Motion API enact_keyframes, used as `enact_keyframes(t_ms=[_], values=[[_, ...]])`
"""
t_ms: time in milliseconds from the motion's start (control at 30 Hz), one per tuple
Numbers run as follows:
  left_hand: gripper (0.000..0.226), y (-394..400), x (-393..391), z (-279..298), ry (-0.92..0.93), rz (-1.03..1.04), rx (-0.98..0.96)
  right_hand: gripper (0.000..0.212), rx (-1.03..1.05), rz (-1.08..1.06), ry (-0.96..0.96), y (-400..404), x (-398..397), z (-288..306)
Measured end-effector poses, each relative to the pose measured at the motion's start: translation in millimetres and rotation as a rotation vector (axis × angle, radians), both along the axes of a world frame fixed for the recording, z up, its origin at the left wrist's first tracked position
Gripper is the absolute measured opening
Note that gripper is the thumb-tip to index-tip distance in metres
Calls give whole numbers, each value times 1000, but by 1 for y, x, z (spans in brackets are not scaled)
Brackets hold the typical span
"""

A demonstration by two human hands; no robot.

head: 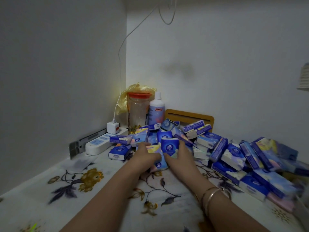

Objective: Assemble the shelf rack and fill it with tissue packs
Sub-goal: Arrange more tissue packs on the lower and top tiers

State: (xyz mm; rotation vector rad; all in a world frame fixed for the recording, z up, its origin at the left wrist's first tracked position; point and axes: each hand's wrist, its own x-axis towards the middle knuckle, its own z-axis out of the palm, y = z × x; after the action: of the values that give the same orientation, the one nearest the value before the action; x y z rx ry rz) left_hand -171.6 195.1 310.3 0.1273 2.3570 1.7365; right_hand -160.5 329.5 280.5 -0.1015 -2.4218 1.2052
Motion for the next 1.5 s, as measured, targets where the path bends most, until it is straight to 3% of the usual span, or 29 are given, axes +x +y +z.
enact_keyframes(t_ms=[233, 367, 567, 667, 800, 900, 967, 1067, 1233, 1367, 1500], values=[[56, -3, -2, -6, 17, -60, 45, 37, -482, 108, -44, 7, 6, 10], [67, -2, -1, -7, 31, -98, 134, 24, -555, 123, -144, 9, 2, 15], [65, -1, -3, -10, 45, -122, 197, 40, -690, 174, -68, 10, -1, 13], [62, -3, -5, -12, 80, -24, 263, 44, -687, 155, 14, 8, 3, 12], [33, -8, 5, -10, 126, 77, 286, 55, -731, 124, -1, -1, 14, 10], [26, -5, 17, -3, 30, 88, 497, 45, -789, 109, -10, -1, 28, 24], [25, -5, 27, 10, -73, 96, 627, 39, -679, 157, 18, -4, 49, 39], [18, -9, 39, 25, -180, 52, 609, 32, -449, 225, 94, -7, 87, 60], [40, -32, 82, 55, -306, -226, 616, 35, -60, 219, 188, -9, 128, 93], [31, -46, 115, 91, -324, -299, 649, 42, -7, 264, 187, -13, 161, 122], [15, -42, 150, 127, -247, -361, 614, 27, -78, 333, 221, -17, 191, 151]])
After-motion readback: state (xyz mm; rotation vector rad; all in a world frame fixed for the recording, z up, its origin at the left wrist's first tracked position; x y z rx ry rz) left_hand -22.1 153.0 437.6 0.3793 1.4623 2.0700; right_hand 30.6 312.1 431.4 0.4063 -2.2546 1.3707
